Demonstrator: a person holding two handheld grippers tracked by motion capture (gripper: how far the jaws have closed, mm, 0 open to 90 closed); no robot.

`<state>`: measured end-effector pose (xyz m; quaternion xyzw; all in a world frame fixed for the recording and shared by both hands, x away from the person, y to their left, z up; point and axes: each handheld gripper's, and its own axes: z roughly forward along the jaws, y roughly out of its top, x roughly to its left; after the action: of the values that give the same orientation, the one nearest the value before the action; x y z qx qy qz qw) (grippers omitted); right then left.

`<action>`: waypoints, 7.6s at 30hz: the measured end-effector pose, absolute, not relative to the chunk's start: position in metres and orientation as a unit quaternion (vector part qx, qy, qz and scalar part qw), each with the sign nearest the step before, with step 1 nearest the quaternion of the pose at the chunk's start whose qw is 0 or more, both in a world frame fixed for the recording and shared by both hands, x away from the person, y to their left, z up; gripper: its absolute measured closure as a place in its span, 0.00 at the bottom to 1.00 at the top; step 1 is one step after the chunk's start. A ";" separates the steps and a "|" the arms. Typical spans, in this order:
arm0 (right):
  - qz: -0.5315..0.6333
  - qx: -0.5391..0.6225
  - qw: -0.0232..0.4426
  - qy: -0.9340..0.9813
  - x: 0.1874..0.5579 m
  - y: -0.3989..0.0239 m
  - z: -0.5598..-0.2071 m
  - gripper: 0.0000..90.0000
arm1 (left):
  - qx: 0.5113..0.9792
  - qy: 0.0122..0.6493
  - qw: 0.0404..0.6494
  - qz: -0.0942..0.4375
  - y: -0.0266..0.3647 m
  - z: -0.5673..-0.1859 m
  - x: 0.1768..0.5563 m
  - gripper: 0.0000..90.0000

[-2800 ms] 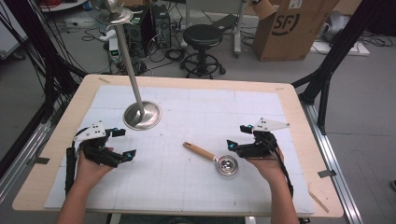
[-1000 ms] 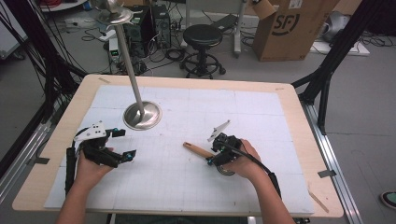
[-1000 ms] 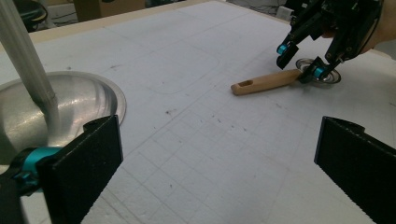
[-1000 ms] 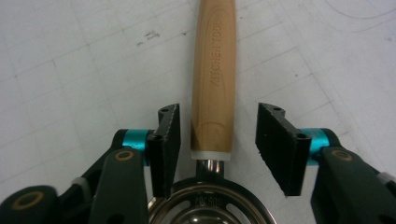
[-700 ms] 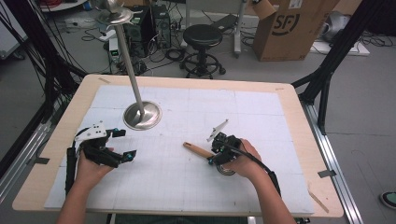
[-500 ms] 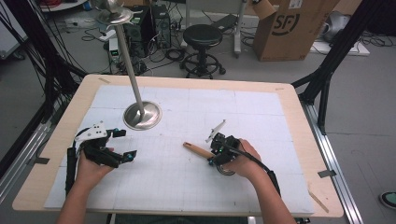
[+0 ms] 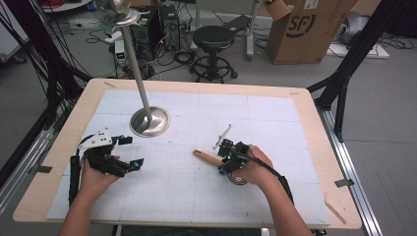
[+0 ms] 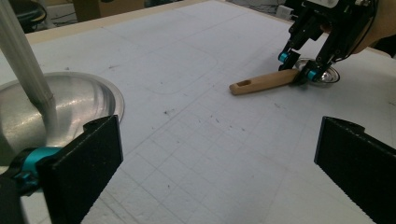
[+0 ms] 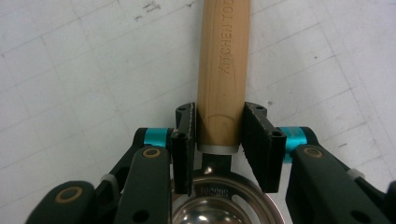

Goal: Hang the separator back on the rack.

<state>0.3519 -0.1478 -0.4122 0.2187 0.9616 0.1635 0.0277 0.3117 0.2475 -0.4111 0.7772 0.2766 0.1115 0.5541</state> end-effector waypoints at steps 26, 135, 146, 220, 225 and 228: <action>0.104 0.215 0.019 0.971 0.358 -0.134 -0.409 0.76 | 0.782 0.273 0.550 0.109 0.245 -0.411 0.310 0.02; 0.502 0.117 0.107 0.850 0.441 -0.076 -0.183 0.77 | 0.770 0.275 0.564 0.113 0.251 -0.407 0.310 0.02; 0.505 0.120 0.111 0.848 0.453 -0.062 -0.177 0.77 | 0.769 0.275 0.566 0.112 0.252 -0.407 0.310 0.02; 0.513 0.152 0.084 0.841 0.457 -0.059 -0.204 0.42 | 0.767 0.275 0.569 0.112 0.255 -0.405 0.309 0.02; 0.519 0.157 0.087 0.835 0.446 -0.082 -0.208 0.40 | 0.769 0.275 0.567 0.112 0.254 -0.406 0.309 0.02; 0.524 0.160 0.094 0.831 0.440 -0.096 -0.212 0.38 | 0.769 0.275 0.566 0.112 0.254 -0.406 0.309 0.02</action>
<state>0.4397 -0.0964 -0.2116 0.1604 0.8313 0.5238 0.0942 0.3092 0.2536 -0.4059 0.7687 0.2751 0.1118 0.5665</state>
